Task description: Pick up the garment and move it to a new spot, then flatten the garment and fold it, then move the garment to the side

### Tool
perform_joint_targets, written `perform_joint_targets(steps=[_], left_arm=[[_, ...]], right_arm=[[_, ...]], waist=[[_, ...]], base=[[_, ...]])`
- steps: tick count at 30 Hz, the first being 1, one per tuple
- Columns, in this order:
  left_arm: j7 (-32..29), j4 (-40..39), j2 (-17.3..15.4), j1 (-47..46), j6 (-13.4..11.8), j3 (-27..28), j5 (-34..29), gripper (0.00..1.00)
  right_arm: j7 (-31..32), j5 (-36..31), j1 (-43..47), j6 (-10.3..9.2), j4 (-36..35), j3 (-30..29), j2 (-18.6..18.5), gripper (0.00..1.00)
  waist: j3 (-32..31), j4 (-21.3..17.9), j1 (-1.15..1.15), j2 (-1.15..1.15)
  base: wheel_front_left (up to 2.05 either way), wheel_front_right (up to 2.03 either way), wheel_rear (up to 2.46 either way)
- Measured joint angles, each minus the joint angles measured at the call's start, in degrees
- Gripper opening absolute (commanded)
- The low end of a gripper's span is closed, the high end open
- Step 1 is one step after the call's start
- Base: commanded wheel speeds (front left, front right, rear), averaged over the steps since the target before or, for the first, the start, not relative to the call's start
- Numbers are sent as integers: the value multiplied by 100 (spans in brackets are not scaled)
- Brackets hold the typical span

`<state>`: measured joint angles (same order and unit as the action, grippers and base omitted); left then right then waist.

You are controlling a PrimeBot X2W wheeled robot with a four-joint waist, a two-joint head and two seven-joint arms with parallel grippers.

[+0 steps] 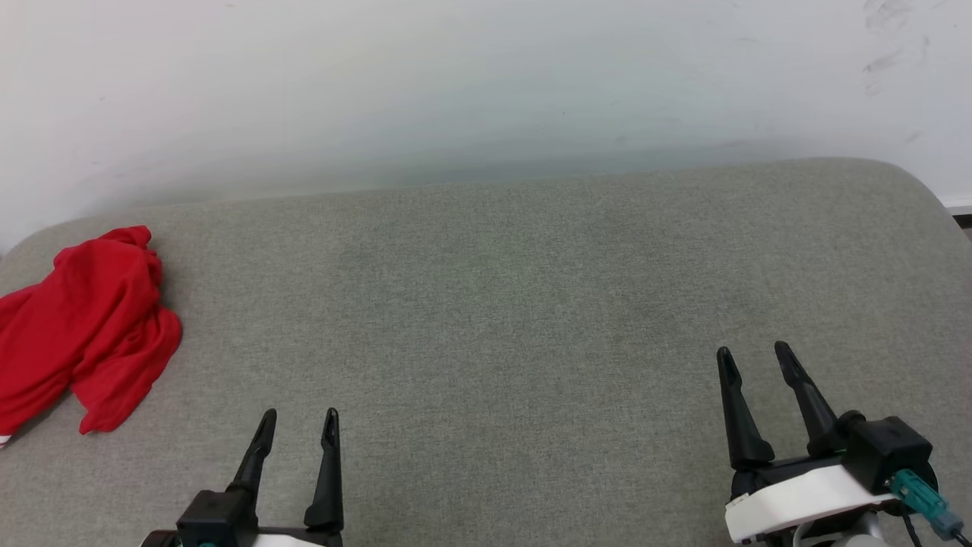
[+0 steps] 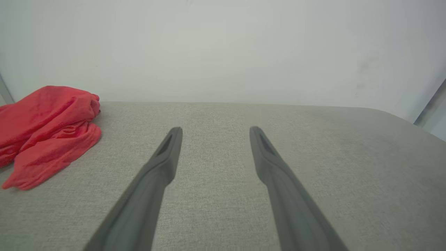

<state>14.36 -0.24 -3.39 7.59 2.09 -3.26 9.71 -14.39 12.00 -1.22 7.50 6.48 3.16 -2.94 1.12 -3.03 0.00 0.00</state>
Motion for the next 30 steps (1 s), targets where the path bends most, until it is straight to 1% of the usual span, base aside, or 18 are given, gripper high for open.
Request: perform_joint_targets(steps=[3,7,13,30], left_arm=[[33,108,22,15,90,26,-154,100],[59,154,35,15,145,74,-319,100],[70,191,41,15,153,172,-243,100],[70,183,45,11,152,140,-147,100]], right_arm=[[-30,-111,-1,0,22,11,0,100],[-69,-201,-1,0,49,23,0,100],[-69,-180,-1,0,96,11,0,100],[-69,-136,-1,0,122,-27,0,100]], waist=[[-4,-7,0,0],[-4,-16,0,0],[-15,-5,0,0],[21,41,0,0]], base=[[0,0,0],[0,0,0],[0,0,0],[0,0,0]])
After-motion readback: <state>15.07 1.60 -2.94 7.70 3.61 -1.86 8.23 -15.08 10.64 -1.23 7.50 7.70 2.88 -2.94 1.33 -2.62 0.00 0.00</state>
